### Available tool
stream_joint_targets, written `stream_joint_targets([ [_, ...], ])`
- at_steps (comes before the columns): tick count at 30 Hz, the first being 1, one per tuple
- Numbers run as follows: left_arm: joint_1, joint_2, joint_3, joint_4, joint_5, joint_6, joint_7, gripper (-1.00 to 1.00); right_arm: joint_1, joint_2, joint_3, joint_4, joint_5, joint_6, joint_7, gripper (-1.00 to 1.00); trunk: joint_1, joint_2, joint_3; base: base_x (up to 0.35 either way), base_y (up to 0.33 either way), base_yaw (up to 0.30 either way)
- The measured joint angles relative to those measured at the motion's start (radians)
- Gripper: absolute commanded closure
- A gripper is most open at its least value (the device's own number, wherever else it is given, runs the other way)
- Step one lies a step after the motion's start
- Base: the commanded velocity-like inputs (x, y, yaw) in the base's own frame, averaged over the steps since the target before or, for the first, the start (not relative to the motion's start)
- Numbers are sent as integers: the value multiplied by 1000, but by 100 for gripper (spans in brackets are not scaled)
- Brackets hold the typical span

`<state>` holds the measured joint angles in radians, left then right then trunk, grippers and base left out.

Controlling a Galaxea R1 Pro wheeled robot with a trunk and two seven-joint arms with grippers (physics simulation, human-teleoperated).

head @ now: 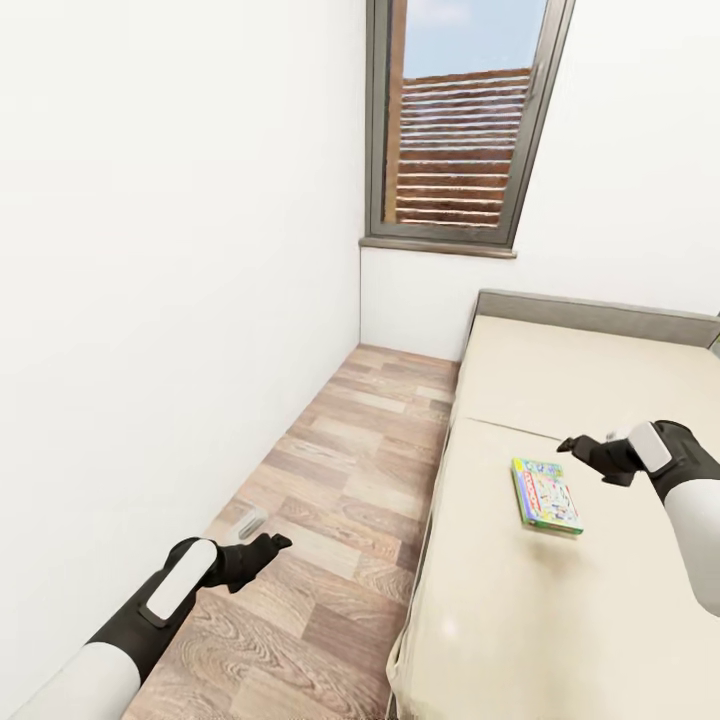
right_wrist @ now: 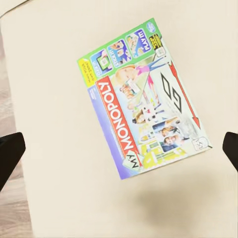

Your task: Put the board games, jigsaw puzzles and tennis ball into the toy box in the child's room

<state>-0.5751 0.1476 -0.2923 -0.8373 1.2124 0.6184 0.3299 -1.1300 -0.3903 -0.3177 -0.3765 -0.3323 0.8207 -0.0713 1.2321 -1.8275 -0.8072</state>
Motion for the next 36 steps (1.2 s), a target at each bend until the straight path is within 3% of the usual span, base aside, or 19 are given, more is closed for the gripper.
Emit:
stream_joint_targets([
  [23,7,2,3,0,-1,-7,3,-100,0,-3,-1,-4,-4,-16,11,-100,0,0,-37,0,0,0],
  [26,17,3,3,0,-2,-9,4,-100,0,-4,-3,-2,-4,-70,11,-100,0,0,-42,0,0,0],
  [31,26,20,3,0,-1,-10,2,-100,0,-3,-3,10,-1,-237,10,-100,0,0,-50,0,0,0],
  [36,29,29,3,-1,0,-10,-1,-100,0,-3,-2,20,0,-290,12,-100,0,0,-58,0,0,0],
])
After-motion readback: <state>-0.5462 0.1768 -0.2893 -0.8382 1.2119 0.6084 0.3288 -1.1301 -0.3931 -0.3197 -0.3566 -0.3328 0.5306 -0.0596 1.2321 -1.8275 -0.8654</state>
